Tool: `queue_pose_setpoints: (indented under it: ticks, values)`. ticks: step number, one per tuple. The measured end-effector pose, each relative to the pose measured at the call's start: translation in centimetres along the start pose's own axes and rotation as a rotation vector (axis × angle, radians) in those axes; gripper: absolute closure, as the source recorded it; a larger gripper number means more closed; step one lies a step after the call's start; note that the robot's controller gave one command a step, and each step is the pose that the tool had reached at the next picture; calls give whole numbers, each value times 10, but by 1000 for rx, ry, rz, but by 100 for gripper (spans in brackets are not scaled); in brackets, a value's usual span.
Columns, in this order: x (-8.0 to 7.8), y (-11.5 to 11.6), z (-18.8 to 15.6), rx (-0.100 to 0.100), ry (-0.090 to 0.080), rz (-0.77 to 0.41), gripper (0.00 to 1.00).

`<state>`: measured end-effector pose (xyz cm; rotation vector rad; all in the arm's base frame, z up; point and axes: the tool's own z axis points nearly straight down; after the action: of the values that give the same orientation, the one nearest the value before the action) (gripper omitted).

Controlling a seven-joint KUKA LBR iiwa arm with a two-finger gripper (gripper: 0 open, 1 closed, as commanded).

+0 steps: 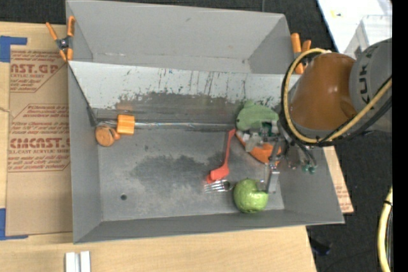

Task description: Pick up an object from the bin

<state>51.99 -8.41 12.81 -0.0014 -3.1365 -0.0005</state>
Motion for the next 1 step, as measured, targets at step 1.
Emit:
queue_pose_setpoints:
  ticks: [1]
  values:
    - [-2,0,-4,1,-7,-1,0]
